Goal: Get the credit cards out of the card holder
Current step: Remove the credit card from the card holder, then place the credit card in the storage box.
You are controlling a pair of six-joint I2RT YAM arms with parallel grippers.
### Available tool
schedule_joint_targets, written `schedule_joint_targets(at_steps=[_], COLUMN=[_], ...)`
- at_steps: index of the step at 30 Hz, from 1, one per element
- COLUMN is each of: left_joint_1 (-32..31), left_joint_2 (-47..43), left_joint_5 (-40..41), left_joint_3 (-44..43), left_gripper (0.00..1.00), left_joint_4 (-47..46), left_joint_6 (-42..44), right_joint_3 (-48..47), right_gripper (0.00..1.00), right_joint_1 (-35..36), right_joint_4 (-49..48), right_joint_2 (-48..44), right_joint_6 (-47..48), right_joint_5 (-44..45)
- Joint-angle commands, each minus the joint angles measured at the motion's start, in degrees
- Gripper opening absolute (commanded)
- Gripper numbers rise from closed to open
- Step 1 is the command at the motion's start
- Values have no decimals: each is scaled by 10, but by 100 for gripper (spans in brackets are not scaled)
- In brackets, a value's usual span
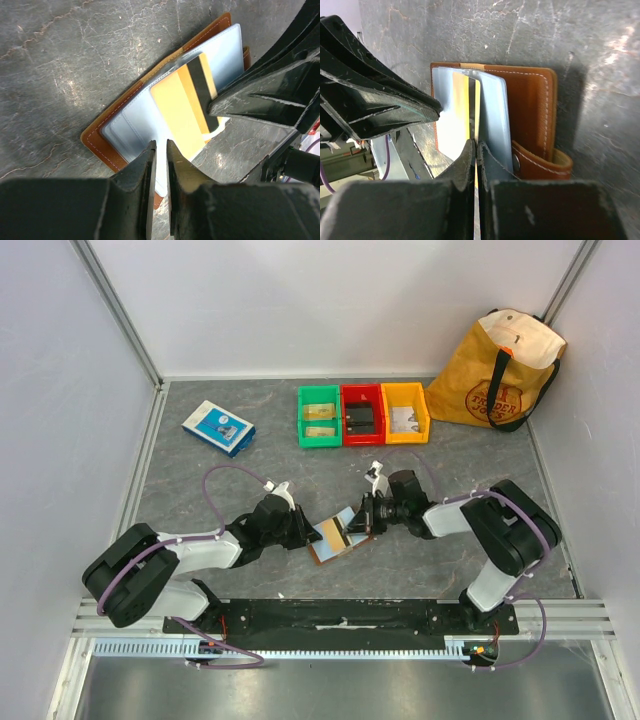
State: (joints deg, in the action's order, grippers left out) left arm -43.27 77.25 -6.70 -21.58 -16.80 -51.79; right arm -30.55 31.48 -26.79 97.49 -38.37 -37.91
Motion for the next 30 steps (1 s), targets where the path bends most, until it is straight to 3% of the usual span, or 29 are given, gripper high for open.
schedule_joint_targets(at_steps=[1, 9, 15, 19, 23, 26, 30], left_joint_1=[-2, -2, -2, -2, -1, -1, -1], left_joint_2=[8, -3, -48, -95, -141, -169, -188], left_joint_5=[11, 12, 20, 28, 41, 50, 57], left_joint_3=[10, 8, -18, -42, -88, -124, -159], left_gripper=[20, 20, 28, 41, 73, 80, 81], left_joint_4=[19, 19, 61, 97, 158, 205, 230], left_joint_6=[-4, 3, 23, 28, 33, 35, 84], right_joint_3=[12, 16, 0, -21, -35, -43, -66], right_gripper=[0, 0, 0, 0, 0, 0, 0], right_joint_1=[-29, -59, -63, -63, -61, -56, -53], right_joint_4=[49, 120, 170, 208, 227, 232, 248], right_joint_2=[-36, -124, -206, -253, -294, -311, -315], right_joint_6=[35, 62, 83, 119, 158, 175, 173], right_joint_5=[16, 23, 27, 33, 41, 44, 49])
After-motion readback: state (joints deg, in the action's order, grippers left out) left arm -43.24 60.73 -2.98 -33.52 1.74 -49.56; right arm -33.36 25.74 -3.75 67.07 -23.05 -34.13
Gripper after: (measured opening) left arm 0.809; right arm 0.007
